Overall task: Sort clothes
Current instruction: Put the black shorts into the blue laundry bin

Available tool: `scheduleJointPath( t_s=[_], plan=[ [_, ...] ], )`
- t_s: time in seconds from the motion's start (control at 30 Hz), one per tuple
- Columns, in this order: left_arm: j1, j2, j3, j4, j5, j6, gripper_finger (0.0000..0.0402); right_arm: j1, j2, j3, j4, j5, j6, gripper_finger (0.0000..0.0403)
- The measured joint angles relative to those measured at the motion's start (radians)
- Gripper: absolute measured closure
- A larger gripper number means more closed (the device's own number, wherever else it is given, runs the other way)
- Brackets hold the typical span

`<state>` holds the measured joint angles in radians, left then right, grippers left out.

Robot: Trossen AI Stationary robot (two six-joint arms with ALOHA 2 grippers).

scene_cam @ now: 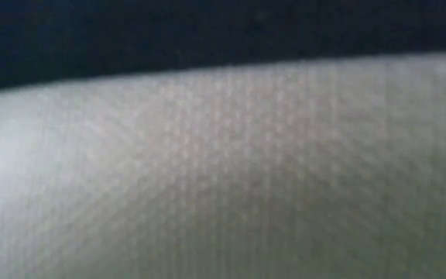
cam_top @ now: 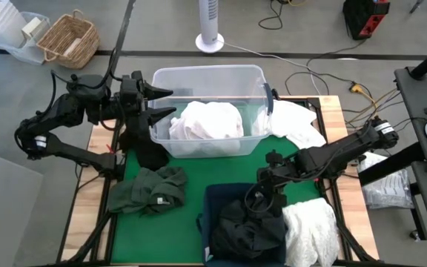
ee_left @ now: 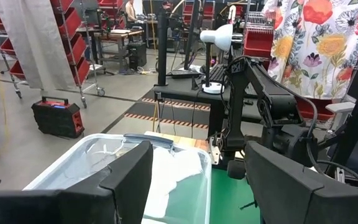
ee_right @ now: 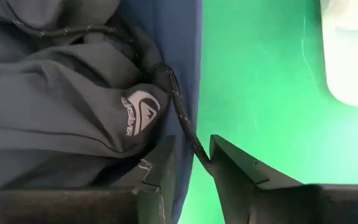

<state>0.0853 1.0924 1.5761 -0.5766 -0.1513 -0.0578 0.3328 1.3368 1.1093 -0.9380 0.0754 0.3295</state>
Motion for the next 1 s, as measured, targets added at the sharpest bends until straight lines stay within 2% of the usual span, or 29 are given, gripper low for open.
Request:
scheduleJointPath(
  t_s=[0.3,0.7,1.0],
  plan=[
    [0.000,0.001,0.000,0.000,0.000,0.000,0.0170,0.000,-0.001,0.007,-0.010,-0.001,0.002,0.0349],
    [0.000,0.003,0.000,0.000,0.000,0.000,0.0170,0.000,0.000,0.023,-0.032,0.000,0.001,0.0358],
    [0.000,0.004,0.000,0.000,0.000,0.000,0.0170,0.000,0.000,0.044,-0.058,0.000,0.017,0.0393]
  ],
)
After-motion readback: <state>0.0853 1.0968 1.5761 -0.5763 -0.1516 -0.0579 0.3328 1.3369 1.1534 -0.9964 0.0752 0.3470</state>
